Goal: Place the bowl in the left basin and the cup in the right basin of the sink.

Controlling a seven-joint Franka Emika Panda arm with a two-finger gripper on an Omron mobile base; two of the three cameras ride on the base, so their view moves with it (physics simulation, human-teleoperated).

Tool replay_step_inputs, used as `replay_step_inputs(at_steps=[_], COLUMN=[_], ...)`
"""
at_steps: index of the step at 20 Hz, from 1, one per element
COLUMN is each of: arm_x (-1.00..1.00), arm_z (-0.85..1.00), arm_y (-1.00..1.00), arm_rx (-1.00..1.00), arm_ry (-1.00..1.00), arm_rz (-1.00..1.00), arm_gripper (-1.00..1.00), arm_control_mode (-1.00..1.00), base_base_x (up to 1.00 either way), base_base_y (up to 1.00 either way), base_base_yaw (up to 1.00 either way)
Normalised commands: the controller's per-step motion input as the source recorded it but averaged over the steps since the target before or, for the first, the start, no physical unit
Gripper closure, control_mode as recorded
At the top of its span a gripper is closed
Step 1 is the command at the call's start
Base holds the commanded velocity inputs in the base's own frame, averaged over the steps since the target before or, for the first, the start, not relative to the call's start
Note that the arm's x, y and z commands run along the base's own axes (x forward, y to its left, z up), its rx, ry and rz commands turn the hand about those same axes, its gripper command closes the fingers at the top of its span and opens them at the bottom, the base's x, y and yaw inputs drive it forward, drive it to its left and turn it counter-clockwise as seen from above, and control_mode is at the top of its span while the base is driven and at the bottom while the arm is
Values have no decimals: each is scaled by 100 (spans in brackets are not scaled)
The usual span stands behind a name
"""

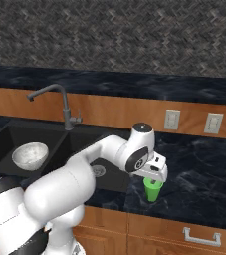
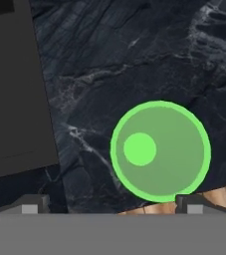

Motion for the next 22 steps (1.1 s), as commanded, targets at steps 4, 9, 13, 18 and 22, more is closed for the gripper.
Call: replay_step_inputs(at_steps=[4, 9, 13, 18, 22], arm_x=[9, 13, 12, 12, 11], arm_z=[-16, -15, -15, -14, -14], arm_y=[-6, -1, -1, -4, -8], arm_rx=[4, 2, 0, 0, 0], arm_ry=[0, 0, 0, 0, 0], arm_rz=[0, 0, 0, 0, 0], arm_gripper=[-100, -100, -100, -100, -100], arm_control_mode=[-100, -100, -100, -100, -100], base_base_x=[0, 0, 0, 0, 0], base_base_y=[0, 0, 0, 0, 0], base_base_yaw=[0, 0, 0, 0, 0])
